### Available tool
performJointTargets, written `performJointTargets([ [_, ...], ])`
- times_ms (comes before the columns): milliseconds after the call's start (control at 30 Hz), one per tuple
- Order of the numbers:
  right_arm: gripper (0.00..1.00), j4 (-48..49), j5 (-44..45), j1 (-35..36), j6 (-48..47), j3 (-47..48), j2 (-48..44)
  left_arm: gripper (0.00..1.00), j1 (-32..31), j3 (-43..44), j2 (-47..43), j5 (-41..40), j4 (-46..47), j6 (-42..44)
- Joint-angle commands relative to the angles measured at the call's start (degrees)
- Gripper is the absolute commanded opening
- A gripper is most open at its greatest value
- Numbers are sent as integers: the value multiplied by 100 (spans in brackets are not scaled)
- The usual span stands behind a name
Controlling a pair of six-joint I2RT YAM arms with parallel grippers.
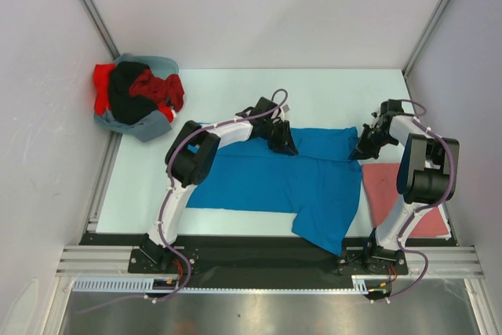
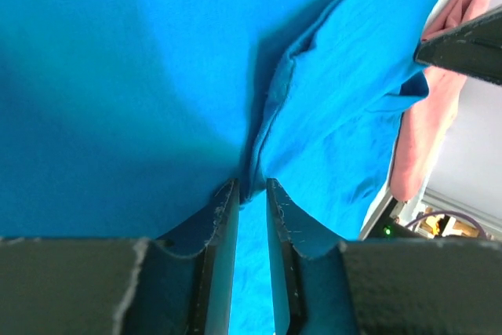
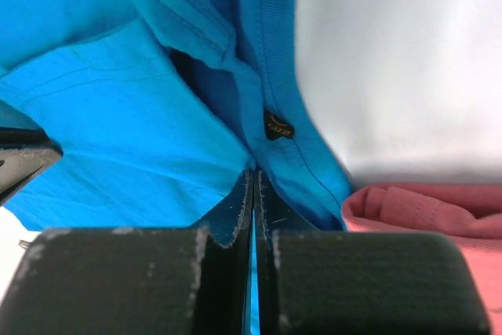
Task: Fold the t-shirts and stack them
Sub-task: Fold the tshirt
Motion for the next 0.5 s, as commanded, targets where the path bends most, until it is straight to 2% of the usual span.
performJointTargets([
  [0,0,-188,346,-92,-130,252,-3,27,17,-150,-319,215,-37,69],
  [300,0,-364,487,-101,-86,244,94,35,17,-449,-618,128,-229,384],
  [433,19,-548,680,-101,28,252,-54,41,26,-291,-890,-22,-686,744],
  [467,20,-514,707,-101,116,243,-169,43,52,-256,-969,-66,-827,954],
])
